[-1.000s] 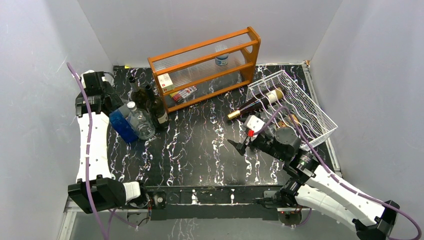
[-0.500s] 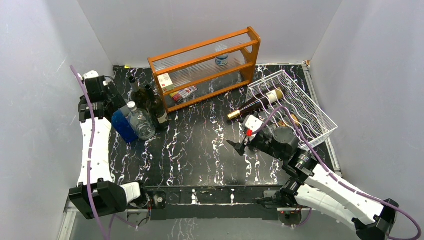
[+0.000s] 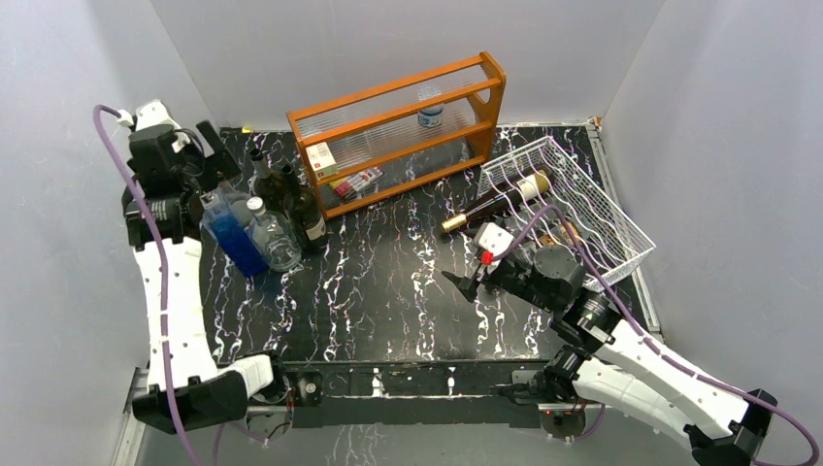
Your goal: Take the wine bottle off the wine rack
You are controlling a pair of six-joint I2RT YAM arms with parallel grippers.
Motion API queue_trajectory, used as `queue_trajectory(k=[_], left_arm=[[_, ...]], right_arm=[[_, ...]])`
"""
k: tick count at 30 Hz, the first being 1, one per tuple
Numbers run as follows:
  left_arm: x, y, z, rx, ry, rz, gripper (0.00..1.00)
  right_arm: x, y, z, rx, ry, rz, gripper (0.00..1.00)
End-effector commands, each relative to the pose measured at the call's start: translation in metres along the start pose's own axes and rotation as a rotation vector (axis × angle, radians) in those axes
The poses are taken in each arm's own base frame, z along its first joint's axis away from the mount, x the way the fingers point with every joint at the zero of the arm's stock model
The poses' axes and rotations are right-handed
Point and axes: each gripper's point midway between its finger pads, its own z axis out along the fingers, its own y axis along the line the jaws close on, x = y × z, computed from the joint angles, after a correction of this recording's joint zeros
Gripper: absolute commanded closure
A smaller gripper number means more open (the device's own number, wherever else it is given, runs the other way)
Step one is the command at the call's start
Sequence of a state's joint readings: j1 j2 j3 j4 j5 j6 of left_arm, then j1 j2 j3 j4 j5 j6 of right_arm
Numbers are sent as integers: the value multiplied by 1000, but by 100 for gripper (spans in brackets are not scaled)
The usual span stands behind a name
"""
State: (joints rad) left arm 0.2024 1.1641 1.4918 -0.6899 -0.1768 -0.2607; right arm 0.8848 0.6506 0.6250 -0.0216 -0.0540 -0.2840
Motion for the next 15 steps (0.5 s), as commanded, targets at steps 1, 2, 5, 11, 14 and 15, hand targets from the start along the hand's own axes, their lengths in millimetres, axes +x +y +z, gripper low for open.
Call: queue_trajectory(k=[1, 2, 5, 11, 14, 15], left_arm=[[-45, -74, -75, 450, -162, 41, 2], [-44, -101, -90, 608, -171, 85, 2], [-31, -160, -129, 974, -173, 207, 2], [-9, -211, -175, 1337, -208, 274, 2], [5, -226, -167, 1372, -184, 232, 2], [9, -232, -164, 1380, -176, 238, 2]], right_arm=[[-22, -12, -12, 39, -36, -43, 2], [-19, -13, -14, 44, -16, -58, 2], [0, -18, -24, 42, 99, -160, 2], [39, -29, -47, 41, 327, -318, 2], [57, -34, -59, 51, 413, -380, 2], [65, -37, -62, 57, 445, -406, 2]])
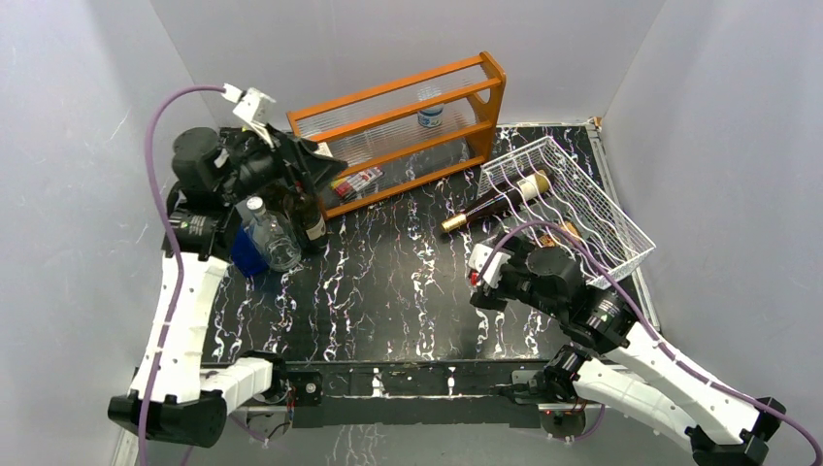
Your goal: Take the wine bottle off the wine rack
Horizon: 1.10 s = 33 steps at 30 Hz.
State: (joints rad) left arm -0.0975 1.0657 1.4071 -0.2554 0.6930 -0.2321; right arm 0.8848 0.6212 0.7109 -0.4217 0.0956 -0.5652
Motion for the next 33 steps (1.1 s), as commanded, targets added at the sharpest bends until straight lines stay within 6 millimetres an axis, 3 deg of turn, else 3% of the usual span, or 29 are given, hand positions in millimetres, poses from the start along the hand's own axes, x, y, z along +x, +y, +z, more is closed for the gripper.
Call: queue_trajectory(k=[1, 5, 9, 14, 18, 26, 33], left_arm=[[4, -24, 26, 165, -26, 27, 2], [28, -24, 63, 153, 29, 55, 2], [62, -24, 92, 149, 90, 76, 2], [120, -24, 95, 76, 133, 185, 2], [141, -30, 90, 77, 123, 233, 2], [162, -31, 86, 77, 123, 211, 2], [157, -42, 77, 69, 102, 257, 2]], right_arm=[[35, -13, -17, 46, 165, -168, 2], [74, -16, -24, 65, 328, -308, 2], [92, -16, -27, 36, 425, -381, 2], [112, -12, -13, 2, 492, -480, 2], [120, -4, 3, -84, 527, -547, 4], [151, 4, 26, -244, 651, -649, 9], [162, 0, 43, -250, 670, -685, 12]])
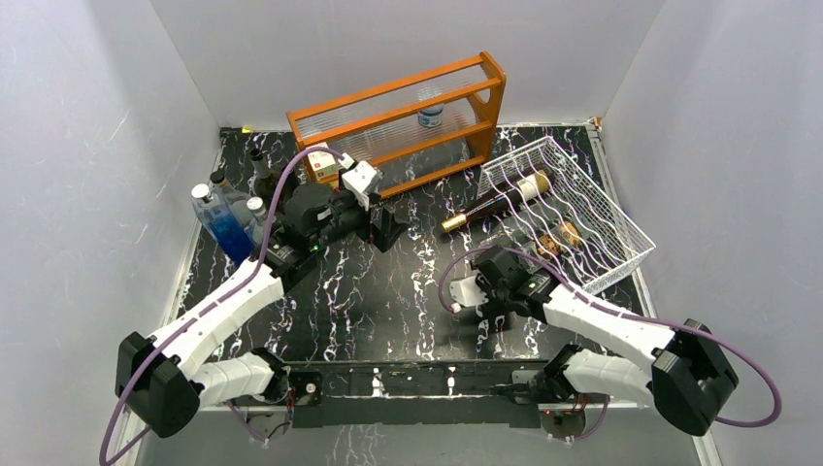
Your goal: Take the wine bottle off the wine rack
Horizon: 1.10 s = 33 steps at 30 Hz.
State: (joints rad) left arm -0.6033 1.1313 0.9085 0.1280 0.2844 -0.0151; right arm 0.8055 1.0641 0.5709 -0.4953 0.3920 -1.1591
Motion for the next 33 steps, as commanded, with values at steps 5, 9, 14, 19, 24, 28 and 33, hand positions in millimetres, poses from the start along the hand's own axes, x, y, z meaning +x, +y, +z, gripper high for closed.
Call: queue_trajectory(k=[5, 9, 14, 19, 24, 28, 33], left_arm=[[-24, 0, -16, -58, -93, 83, 2], [-19, 3, -14, -72, -85, 88, 2], [-19, 1, -12, -61, -78, 86, 2], [-20, 2, -14, -70, -83, 93, 2], [-19, 4, -14, -80, -82, 100, 2], [-19, 5, -13, -84, -76, 101, 2], [-17, 6, -12, -84, -69, 101, 2]], right_arm=[[-6, -21, 23, 73, 10, -54, 14], [-6, -20, 35, 52, 21, -55, 16], [-3, -23, 45, 49, 42, -59, 20], [-5, -17, 50, 2, 35, -62, 26], [-13, -14, 50, -46, -6, -65, 31], [-16, -10, 46, -35, -32, -85, 35], [-18, -15, 45, 1, -35, -90, 44]])
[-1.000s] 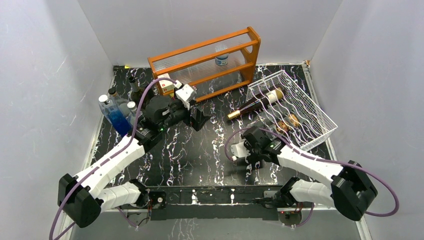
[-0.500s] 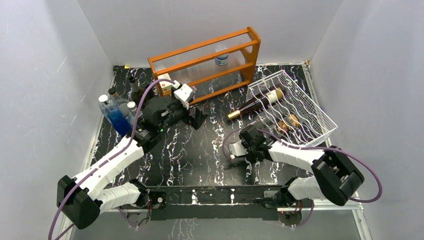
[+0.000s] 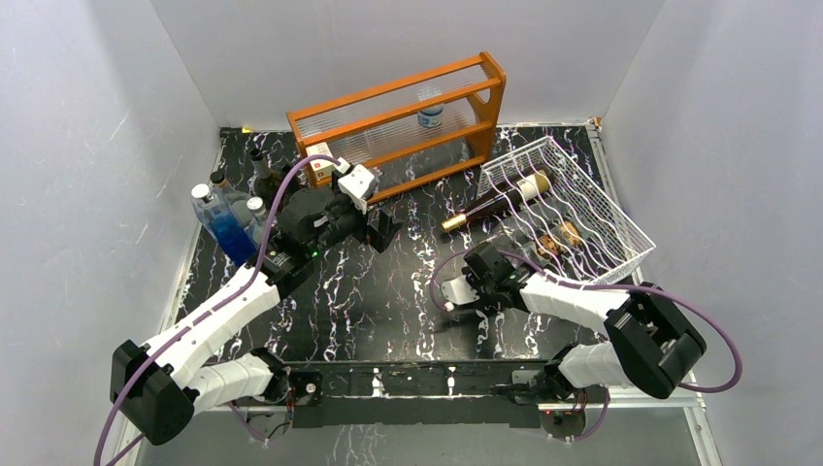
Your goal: Take the wine bottle off the wine rack
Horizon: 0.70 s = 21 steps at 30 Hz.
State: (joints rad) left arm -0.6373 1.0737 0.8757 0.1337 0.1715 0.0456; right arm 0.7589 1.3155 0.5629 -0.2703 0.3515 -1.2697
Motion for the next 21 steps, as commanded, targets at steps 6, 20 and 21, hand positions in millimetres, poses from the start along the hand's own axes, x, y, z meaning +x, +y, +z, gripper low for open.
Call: queue_trajectory(k=[6, 20, 21], left_arm=[[-11, 2, 0, -11, -34, 28, 2], [-6, 5, 2, -24, -17, 34, 2], [-5, 6, 3, -26, -13, 33, 2]], right_arm=[[-10, -17, -6, 61, -38, -17, 58], [-83, -1, -45, -34, -238, -13, 76], [-89, 1, -50, -44, -248, -15, 78]])
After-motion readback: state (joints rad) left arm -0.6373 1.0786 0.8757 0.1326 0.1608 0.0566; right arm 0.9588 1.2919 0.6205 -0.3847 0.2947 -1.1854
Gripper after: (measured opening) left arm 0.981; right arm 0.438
